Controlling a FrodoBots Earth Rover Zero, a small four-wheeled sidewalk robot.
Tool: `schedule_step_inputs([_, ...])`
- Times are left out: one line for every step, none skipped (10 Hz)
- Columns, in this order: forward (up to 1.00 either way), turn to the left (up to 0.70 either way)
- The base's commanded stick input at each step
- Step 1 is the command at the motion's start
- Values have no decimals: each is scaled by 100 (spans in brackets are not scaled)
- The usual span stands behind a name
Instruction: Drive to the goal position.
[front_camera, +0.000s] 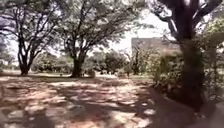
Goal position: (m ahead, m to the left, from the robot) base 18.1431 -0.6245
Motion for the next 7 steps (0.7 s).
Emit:
schedule_step_inputs([70,0])
schedule_step_inputs([70,0])
schedule_step_inputs([70,0])
schedule_step_inputs([70,0])
schedule_step_inputs([70,0])
schedule_step_inputs([70,0])
schedule_step_inputs([70,0])
